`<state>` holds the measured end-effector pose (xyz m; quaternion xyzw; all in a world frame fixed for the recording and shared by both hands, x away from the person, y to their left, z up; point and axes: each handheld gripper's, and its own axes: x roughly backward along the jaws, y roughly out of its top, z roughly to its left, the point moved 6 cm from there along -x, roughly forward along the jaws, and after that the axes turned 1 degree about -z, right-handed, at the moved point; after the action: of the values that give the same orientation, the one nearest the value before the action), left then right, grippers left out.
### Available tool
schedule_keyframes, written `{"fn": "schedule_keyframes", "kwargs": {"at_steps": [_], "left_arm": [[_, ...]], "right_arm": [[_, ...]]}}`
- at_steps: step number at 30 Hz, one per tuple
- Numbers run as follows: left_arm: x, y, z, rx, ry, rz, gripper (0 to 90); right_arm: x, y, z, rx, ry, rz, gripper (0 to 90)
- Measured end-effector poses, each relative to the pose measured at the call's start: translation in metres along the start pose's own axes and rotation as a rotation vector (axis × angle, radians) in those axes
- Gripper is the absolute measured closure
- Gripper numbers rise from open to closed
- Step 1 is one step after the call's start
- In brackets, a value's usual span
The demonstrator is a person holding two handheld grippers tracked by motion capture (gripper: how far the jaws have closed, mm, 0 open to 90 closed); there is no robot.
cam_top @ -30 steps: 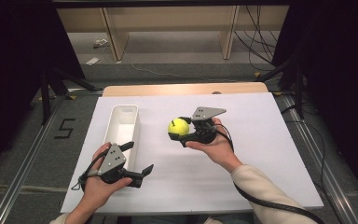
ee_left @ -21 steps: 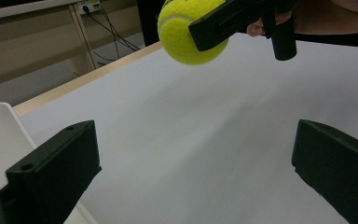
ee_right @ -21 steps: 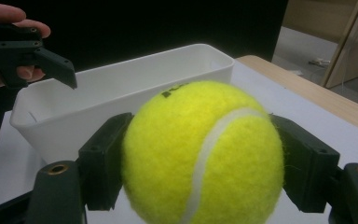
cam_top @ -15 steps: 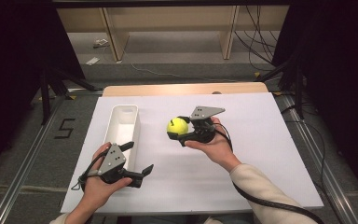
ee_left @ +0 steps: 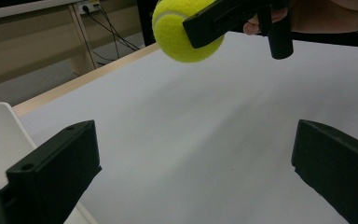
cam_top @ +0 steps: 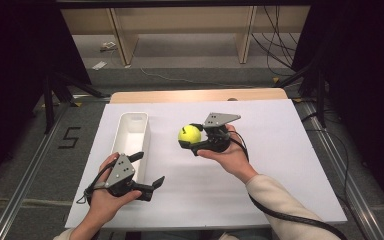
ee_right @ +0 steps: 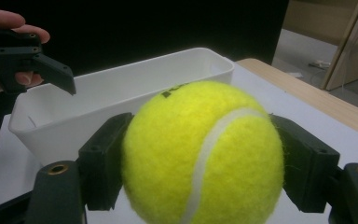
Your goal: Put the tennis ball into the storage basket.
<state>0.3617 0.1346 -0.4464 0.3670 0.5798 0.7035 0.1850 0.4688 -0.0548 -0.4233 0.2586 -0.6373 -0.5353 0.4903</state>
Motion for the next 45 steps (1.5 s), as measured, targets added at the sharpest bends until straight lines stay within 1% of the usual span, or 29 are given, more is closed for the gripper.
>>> {"fn": "schedule_keyframes", "kwargs": {"at_steps": [17,28,30,45], "left_arm": [[0.0001,0.0,0.0,-0.001,0.0,0.0,0.4],[0.0001,-0.0001,0.0001,-0.001,0.001,0.0,0.5],[0.0002,0.0,0.0001,-0.002,0.001,0.001,0.5],[0.0002,0.0,0.0001,-0.001,0.001,0.0,0.5]], "right_arm": [[-0.0036,0.0023,0.0001,0.003,0.001,-0.001,27.1],[-0.0053,0.0045,0.0005,-0.006,0.002,-0.005,27.1],[-0.006,0.0045,0.0004,0.0,0.002,-0.004,27.1],[-0.0097,0.0065,0.0012,0.0,0.004,-0.007,27.1]]}}
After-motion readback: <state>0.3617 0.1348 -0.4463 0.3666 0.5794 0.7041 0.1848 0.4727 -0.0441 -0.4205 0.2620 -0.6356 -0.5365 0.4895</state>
